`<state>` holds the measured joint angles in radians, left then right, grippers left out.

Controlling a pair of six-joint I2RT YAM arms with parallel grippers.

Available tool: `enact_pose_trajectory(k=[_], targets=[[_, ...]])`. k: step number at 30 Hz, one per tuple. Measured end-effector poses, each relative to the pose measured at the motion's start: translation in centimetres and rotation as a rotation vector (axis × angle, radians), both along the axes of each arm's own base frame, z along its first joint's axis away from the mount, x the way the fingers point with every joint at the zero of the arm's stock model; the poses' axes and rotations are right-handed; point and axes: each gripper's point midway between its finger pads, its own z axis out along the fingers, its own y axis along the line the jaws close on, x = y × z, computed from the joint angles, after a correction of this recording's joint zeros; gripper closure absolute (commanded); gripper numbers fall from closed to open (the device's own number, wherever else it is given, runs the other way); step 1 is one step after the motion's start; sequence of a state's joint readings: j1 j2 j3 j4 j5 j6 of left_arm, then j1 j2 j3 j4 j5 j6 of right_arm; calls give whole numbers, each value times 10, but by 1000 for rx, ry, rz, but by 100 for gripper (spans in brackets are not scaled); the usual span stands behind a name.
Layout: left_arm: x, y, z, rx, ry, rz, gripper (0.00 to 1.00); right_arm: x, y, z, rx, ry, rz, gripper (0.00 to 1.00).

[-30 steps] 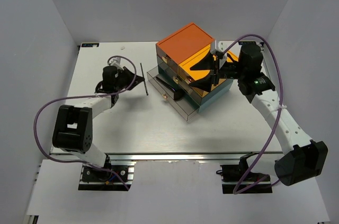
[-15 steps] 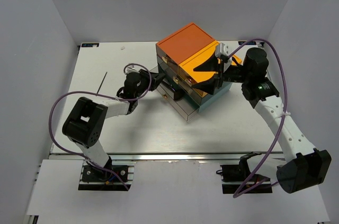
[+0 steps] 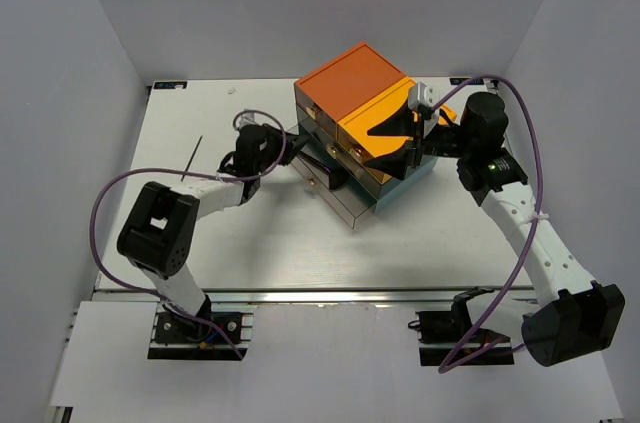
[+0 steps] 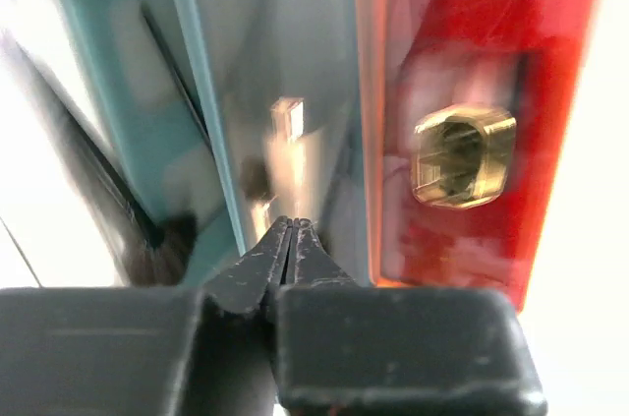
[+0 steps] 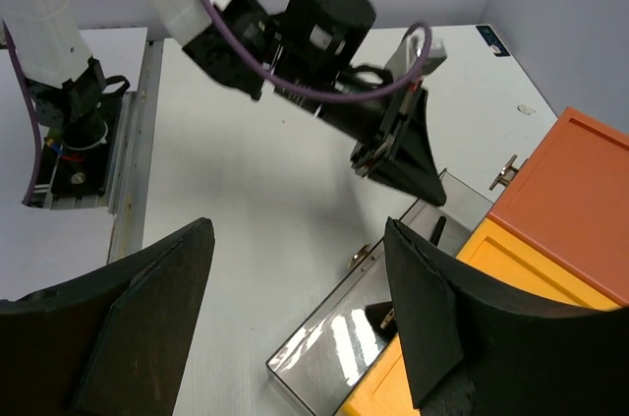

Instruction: Organize the makeup

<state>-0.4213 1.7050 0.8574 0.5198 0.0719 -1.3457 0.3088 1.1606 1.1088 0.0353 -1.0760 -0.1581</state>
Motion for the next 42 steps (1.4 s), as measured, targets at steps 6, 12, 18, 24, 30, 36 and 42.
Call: enact_pose_trajectory(k=[6, 12, 18, 24, 30, 36, 42], targets=[[44, 86, 70, 461, -192, 1, 56, 1, 0, 0, -5, -29, 1, 23], [66, 250, 94, 1187, -76, 42, 21, 0, 0, -3, -6, -27, 5, 23], [25, 289, -32, 1457, 233, -363, 19, 2, 1, -8, -13, -7, 14, 22], [4, 328, -96, 1456, 412, -516, 20, 1, 1, -13, -30, 9, 26, 22], [9, 340, -109, 1446, 435, -530, 23, 2, 1, -17, -38, 32, 27, 22], [22, 340, -122, 1376, 389, -535, 31, 2, 1, -18, -40, 37, 27, 22], [36, 343, -130, 1347, 375, -521, 40, 5, 2, -20, -42, 45, 27, 22]])
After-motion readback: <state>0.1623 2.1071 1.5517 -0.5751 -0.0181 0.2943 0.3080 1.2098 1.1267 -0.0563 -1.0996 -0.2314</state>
